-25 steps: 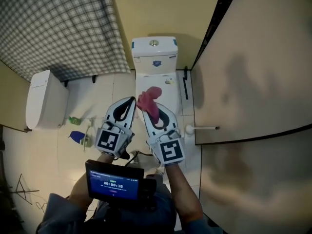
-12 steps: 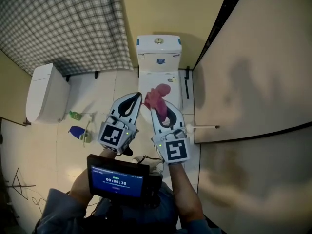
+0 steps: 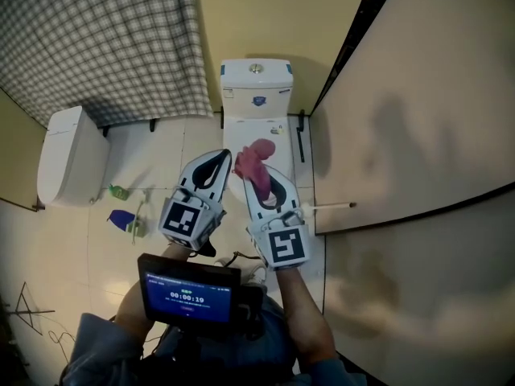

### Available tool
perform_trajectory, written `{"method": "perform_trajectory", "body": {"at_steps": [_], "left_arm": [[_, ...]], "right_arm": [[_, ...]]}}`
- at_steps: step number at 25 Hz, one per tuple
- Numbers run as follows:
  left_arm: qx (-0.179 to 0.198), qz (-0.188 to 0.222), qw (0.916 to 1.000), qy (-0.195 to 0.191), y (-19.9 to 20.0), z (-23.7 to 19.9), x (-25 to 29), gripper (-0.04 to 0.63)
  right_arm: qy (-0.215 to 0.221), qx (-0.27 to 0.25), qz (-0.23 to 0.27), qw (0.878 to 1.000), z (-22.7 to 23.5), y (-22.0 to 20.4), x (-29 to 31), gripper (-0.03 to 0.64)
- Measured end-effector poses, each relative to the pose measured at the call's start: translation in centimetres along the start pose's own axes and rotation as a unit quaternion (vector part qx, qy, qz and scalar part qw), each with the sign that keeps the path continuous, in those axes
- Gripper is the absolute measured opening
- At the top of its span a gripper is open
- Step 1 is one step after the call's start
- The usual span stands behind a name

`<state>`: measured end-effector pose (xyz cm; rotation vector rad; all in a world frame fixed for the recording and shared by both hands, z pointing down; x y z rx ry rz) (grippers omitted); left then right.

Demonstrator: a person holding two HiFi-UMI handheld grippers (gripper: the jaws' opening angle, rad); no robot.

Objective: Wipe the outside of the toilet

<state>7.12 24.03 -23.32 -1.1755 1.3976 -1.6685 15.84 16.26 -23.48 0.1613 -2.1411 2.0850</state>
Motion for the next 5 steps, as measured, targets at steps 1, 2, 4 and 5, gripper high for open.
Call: {"method": "perform_trajectory", "body": {"at_steps": [1,2,4,5], "left_arm": [[-0.002,0.000,1.0000,-0.001,-0.02,0.06,-0.13,0.017],[-0.002,0.001,1.0000,-0.001,0.00,0.08,-0.28,0.017],[-0.003,0.002,1.0000,-0.003,0.09,0.09,-0.57,0.017],[-0.002,0.002,1.0000,-0.003,0.14,0.09,-0.72,0.017]], "right_arm": [[0.000,0.001,-0.001,1.000,-0.12,-0.02,-0.10,0.080],[-0.002,0.001,-0.001,1.000,-0.21,0.02,-0.19,0.080],[-0.007,0.000,0.006,1.000,-0.33,0.17,-0.37,0.080],[-0.010,-0.002,0.012,1.000,-0.36,0.25,-0.46,0.080]]}}
Point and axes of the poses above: the fingertips, and each gripper's own axes: x forward along the fingers, z to its right, y out of its top, the point moved 6 cm from there along -x, backward along the fingers, and after that the axes turned 14 degrees about -z, right-handed, at the moved point
